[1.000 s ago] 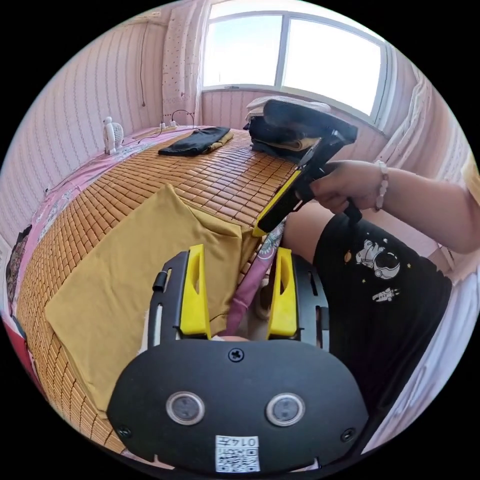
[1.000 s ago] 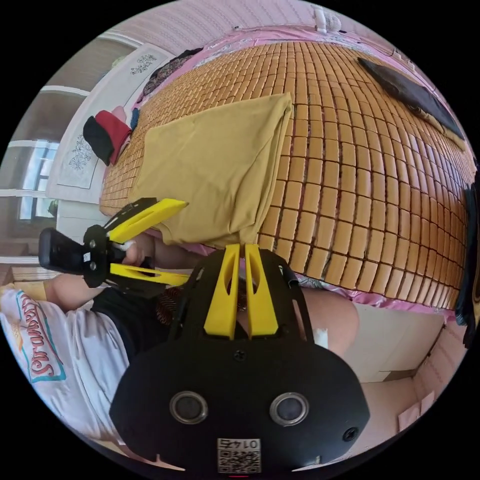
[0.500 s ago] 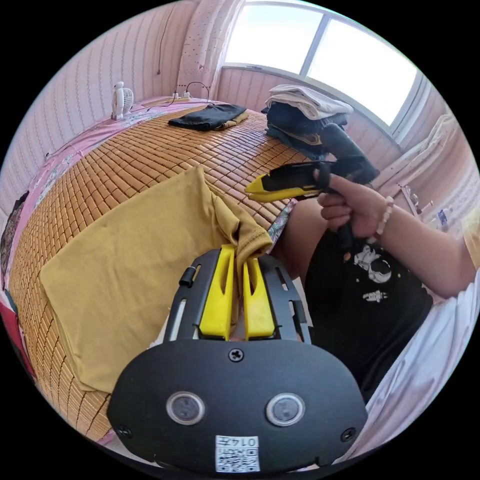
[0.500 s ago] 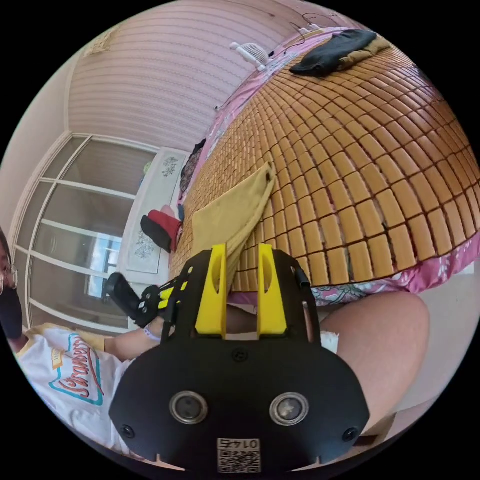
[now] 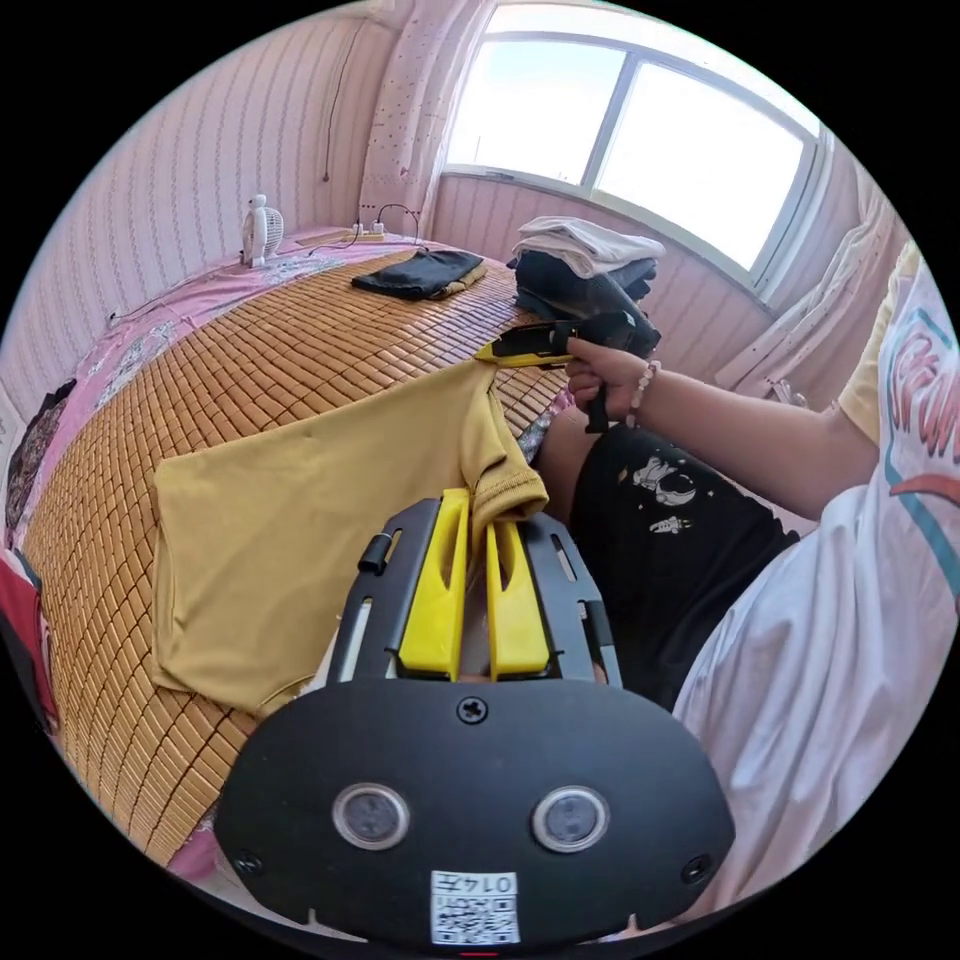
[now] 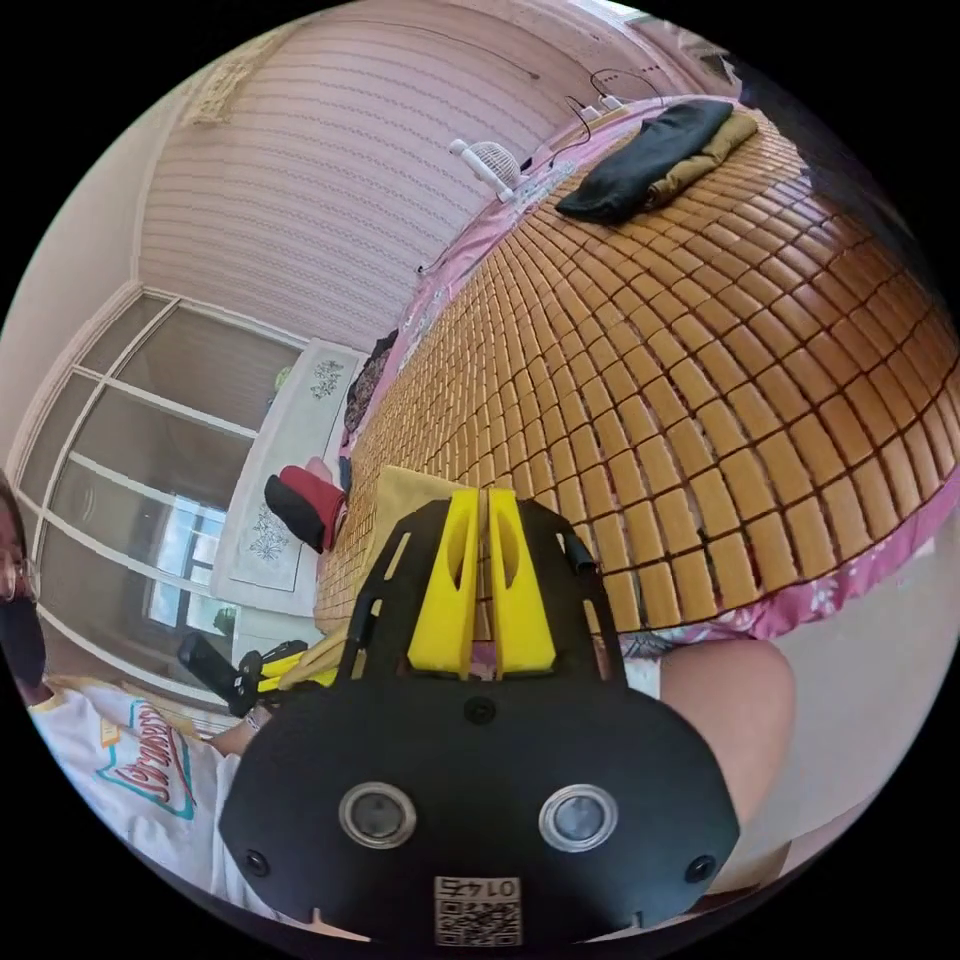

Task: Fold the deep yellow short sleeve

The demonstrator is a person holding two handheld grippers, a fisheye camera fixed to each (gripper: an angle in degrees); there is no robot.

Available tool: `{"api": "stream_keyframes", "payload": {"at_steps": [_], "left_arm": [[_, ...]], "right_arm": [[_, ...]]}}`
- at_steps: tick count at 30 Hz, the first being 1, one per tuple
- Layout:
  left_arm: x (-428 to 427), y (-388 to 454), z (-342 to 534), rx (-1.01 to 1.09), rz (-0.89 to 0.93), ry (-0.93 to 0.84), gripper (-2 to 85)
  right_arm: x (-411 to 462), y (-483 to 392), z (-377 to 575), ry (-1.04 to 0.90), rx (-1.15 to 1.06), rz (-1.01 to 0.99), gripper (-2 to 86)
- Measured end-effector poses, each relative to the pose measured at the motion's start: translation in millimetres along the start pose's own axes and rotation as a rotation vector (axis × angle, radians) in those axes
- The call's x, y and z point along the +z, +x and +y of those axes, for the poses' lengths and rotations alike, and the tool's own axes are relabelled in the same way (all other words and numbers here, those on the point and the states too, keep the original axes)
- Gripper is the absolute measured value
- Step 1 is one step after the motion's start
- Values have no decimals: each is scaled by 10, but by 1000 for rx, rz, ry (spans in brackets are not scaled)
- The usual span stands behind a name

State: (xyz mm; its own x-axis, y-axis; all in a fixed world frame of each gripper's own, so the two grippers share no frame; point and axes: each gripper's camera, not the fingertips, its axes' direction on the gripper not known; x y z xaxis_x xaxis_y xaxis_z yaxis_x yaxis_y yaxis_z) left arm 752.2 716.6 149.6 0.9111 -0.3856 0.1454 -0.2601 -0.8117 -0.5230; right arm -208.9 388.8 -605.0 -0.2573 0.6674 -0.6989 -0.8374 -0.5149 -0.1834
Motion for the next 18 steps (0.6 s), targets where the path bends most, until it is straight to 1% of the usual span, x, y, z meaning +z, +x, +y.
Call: {"api": "stream_keyframes", "payload": {"at_steps": [4,7,9,12,14,15,16,18], "left_arm": [[-157,11,15,18,74,116,-2],[-266,-126,114,-27,134,175,1],[-343,-283,224,-86,131,203,5],[-498,-633,442,-216,60,236,19],[-583,-982,605,-337,-77,246,44],[-585,-1091,652,-381,-116,243,51],[-562,-1322,745,-472,-169,223,64],[-508,-1624,868,-556,-210,173,75]], "right_arm": [[-647,-422,-26,66,-113,48,9],[-703,-876,-210,45,-235,90,11],[-493,-1176,-373,0,-312,132,14],[139,-1630,-695,-95,-373,132,27],[728,-1954,-932,-144,-396,148,56],[868,-2007,-984,-147,-395,165,64],[1146,-2086,-1071,-166,-407,195,81],[1485,-2147,-1154,-211,-424,208,87]]}}
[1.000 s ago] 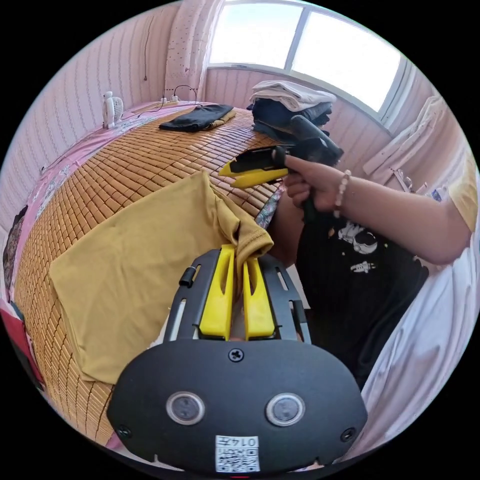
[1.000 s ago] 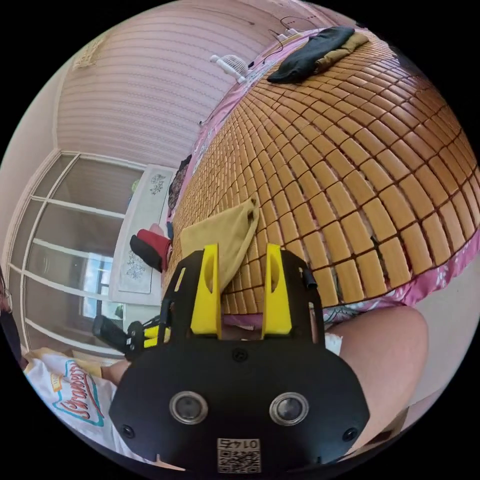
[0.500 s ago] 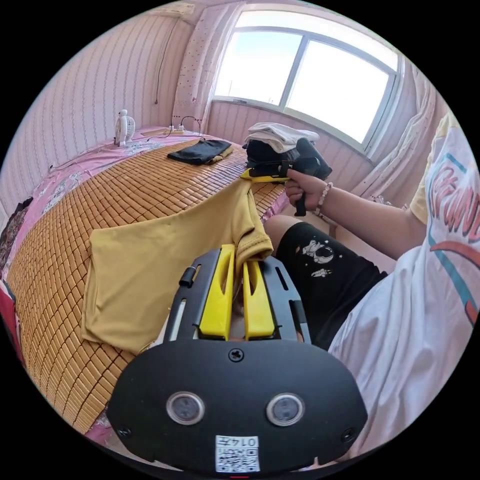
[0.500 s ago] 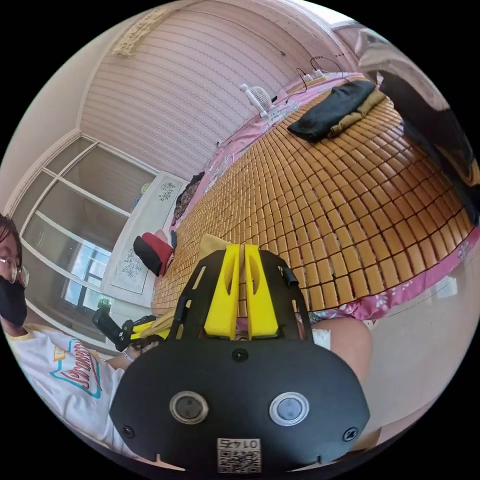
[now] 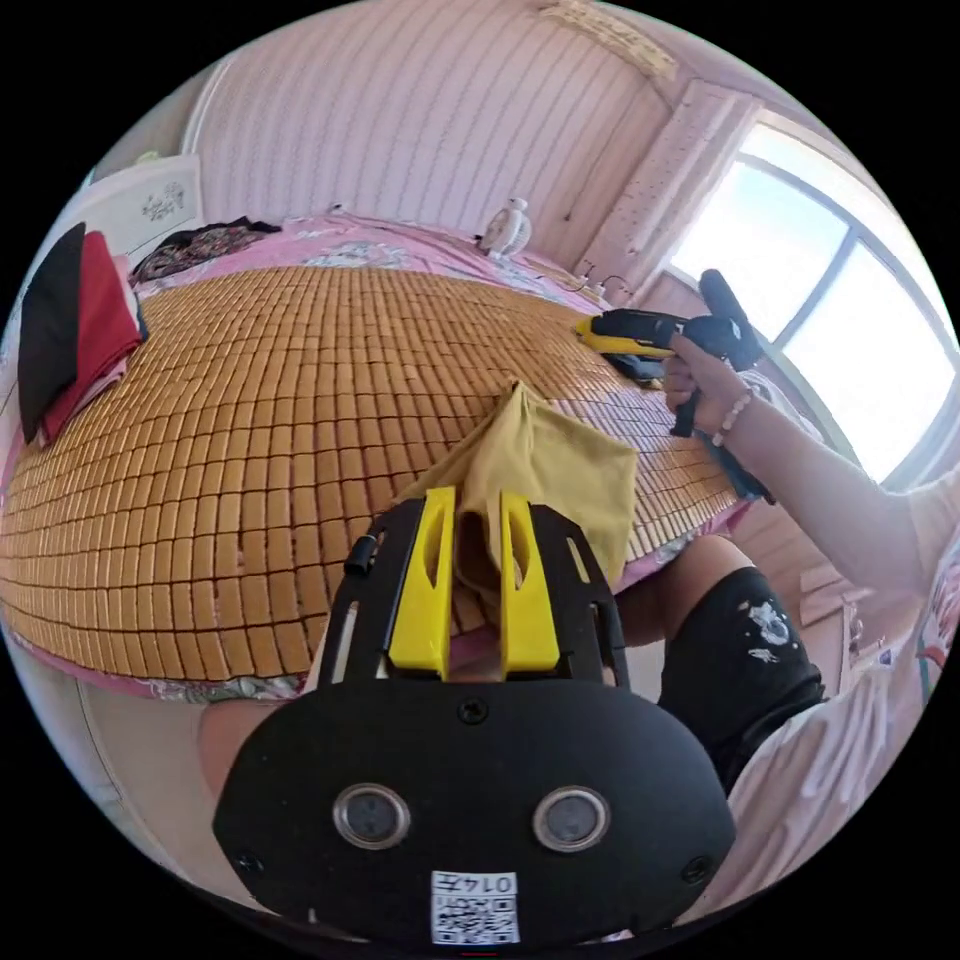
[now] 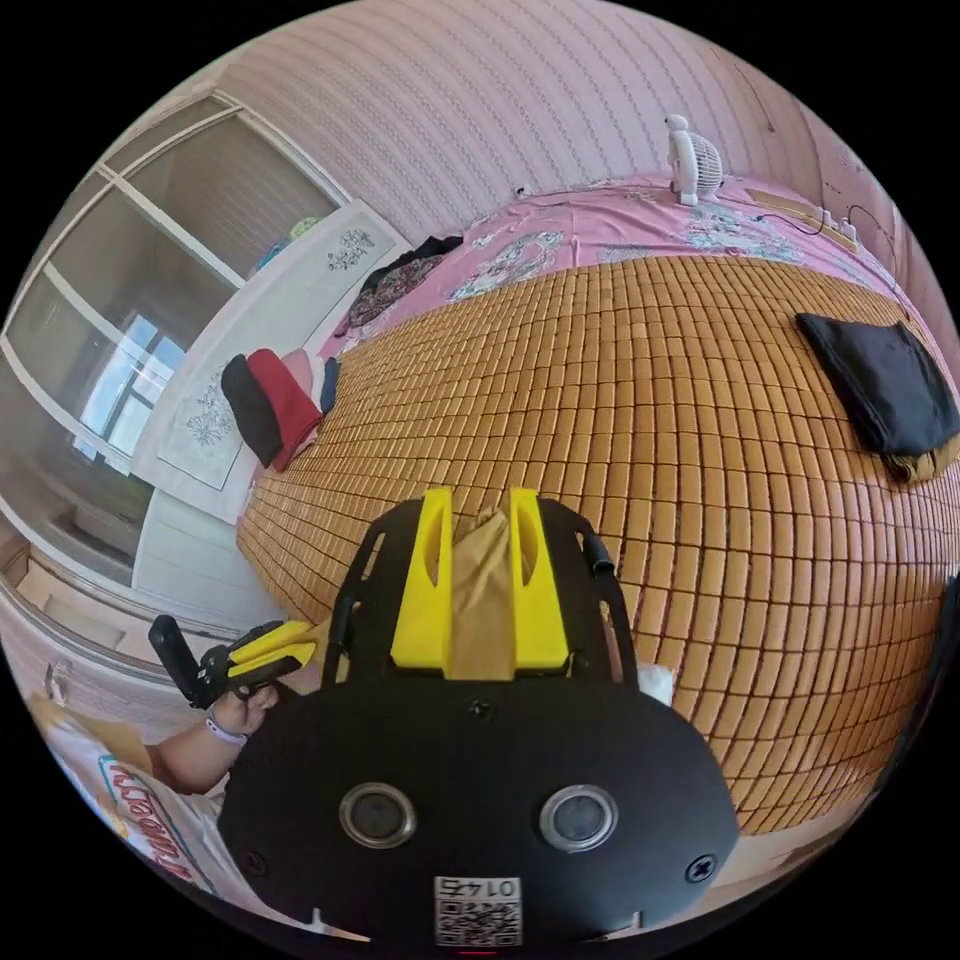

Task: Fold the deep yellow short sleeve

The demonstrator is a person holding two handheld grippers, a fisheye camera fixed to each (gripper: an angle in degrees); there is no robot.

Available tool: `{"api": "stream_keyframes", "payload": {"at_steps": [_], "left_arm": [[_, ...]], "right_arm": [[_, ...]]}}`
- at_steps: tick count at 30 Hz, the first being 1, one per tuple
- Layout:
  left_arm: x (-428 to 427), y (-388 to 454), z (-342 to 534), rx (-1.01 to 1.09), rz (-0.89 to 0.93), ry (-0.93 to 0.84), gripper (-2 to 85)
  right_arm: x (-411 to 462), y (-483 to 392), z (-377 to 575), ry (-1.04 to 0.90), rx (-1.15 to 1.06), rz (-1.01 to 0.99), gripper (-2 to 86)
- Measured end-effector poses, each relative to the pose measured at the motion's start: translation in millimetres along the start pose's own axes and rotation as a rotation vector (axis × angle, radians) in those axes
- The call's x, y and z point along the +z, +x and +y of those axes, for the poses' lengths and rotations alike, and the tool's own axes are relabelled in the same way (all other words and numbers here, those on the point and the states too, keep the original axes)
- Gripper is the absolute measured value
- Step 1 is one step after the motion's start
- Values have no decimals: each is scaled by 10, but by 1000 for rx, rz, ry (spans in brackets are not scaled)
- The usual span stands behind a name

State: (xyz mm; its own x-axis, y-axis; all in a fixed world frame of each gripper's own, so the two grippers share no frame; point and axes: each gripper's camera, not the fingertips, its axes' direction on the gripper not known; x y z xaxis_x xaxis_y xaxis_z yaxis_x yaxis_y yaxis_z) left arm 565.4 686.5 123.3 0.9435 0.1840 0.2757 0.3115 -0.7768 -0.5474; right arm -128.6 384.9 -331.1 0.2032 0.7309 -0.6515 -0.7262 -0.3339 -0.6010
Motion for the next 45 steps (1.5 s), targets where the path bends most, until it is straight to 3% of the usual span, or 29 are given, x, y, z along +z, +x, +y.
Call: {"api": "stream_keyframes", "payload": {"at_steps": [4,11,16,18,24,29,38,45], "left_arm": [[89,-422,-70,-82,-5,-17,92],[511,-425,-387,93,-24,-99,135],[758,-407,-602,163,-38,-197,123],[771,-424,-675,156,-33,-204,112],[651,-336,-923,166,10,-224,50],[53,205,-1006,359,23,-103,50],[-703,1426,-1377,665,120,-9,48],[-648,2074,-2214,774,189,48,48]], "right_arm": [[337,-148,-97,-74,-148,94,120],[822,-362,-173,-196,-344,214,168],[1013,-458,-200,-275,-391,256,91],[952,-459,-194,-312,-386,152,49],[48,-468,171,-123,-381,27,23],[-1140,-438,907,65,-345,-38,14],[-2703,-327,1843,329,-238,50,13],[-3607,-74,1732,462,-235,139,14]]}}
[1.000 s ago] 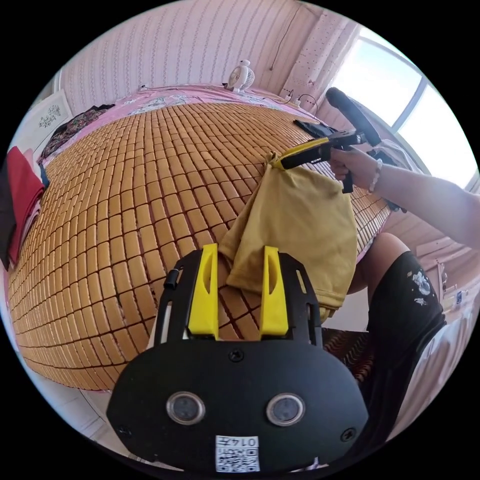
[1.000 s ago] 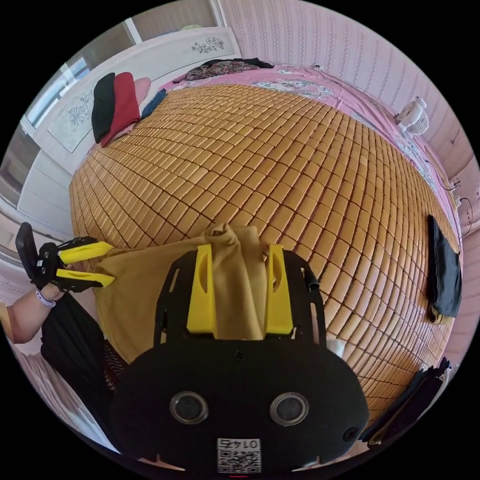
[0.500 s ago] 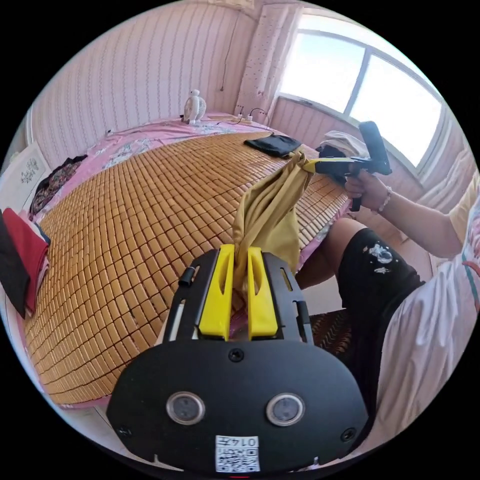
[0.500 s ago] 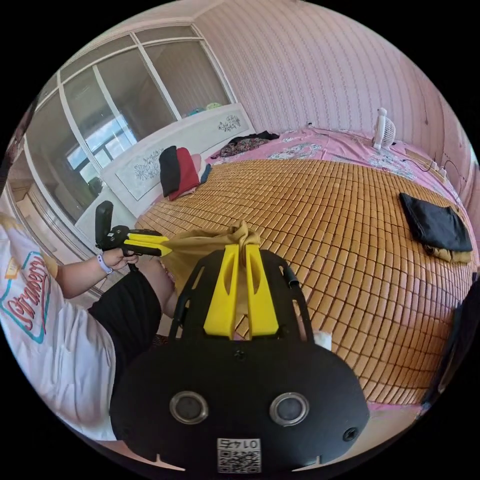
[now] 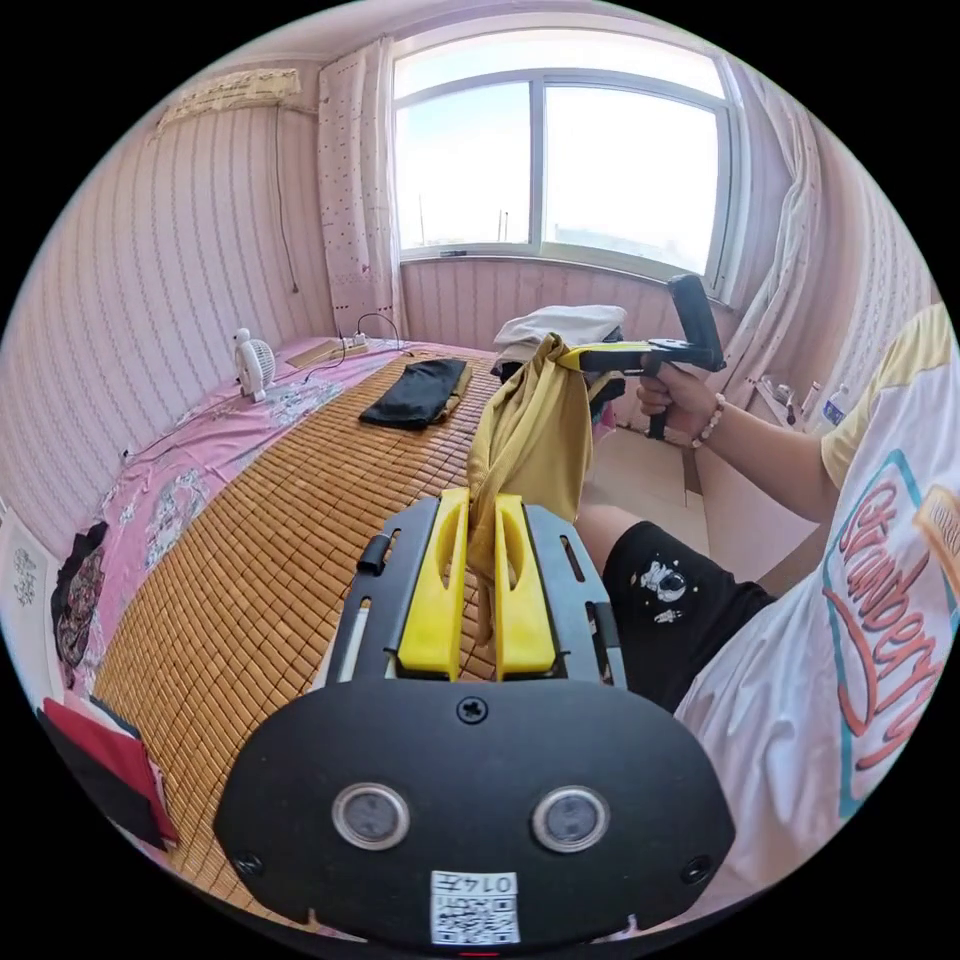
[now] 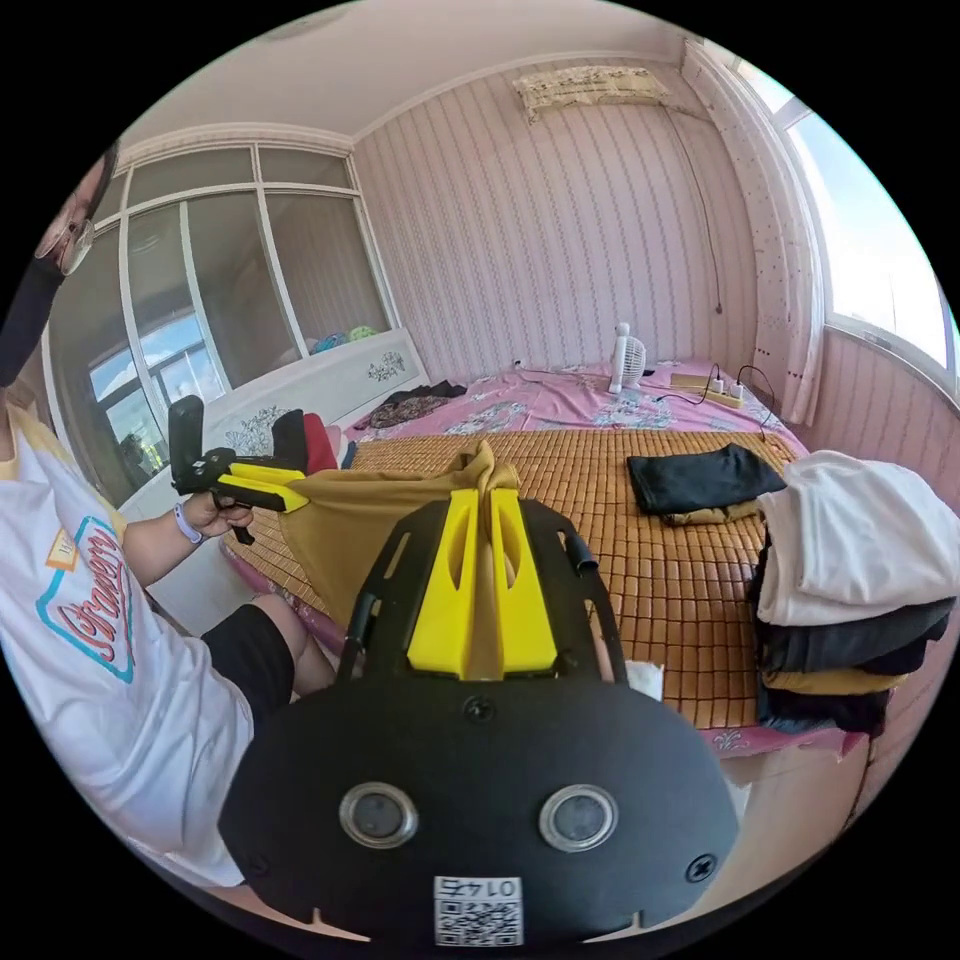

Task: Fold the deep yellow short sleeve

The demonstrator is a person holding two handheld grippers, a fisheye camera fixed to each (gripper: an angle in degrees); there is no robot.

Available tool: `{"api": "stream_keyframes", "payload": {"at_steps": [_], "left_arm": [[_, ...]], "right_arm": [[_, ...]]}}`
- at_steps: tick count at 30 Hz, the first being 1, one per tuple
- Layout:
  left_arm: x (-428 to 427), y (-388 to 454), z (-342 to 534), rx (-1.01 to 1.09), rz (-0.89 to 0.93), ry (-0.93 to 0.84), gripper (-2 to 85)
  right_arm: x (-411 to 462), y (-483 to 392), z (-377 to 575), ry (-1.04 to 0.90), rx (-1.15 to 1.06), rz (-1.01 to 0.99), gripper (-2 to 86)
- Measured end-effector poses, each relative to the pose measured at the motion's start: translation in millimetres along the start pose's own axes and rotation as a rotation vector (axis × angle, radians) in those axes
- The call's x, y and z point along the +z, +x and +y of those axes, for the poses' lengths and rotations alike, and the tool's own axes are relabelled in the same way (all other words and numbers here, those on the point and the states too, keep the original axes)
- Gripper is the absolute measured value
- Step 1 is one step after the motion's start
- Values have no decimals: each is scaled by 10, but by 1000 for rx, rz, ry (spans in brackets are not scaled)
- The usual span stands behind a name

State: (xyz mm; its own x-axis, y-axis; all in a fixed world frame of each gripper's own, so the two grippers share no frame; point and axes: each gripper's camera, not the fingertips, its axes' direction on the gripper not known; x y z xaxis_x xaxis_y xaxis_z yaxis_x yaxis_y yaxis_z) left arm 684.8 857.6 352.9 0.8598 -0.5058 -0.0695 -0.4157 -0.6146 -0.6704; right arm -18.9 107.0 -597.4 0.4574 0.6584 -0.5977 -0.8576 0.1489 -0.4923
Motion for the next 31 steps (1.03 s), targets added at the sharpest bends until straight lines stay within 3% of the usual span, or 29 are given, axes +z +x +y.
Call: {"api": "stream_keyframes", "payload": {"at_steps": [6,8,11,15,18,23,27,31], "left_arm": [[496,-401,-1194,106,76,82,48],[889,-692,-1887,146,82,83,53],[1516,-1298,-2654,10,75,114,66],[2126,-1977,-2885,-225,-45,74,80],[2239,-2190,-2352,-365,9,42,78],[1616,-1413,-605,-262,-34,-81,47],[850,-632,635,-318,-165,-180,6],[-210,236,1569,-409,-371,-132,-8]], "right_arm": [[-310,784,-1048,-35,-27,143,22],[-203,1398,-1740,-108,86,186,32],[244,2277,-2596,-174,197,335,68],[853,3157,-2934,-321,369,492,107],[964,3182,-2549,-323,390,455,107],[587,1625,-967,-300,66,420,78],[319,623,341,-400,150,447,6],[97,-231,1076,-494,327,319,-7]]}}
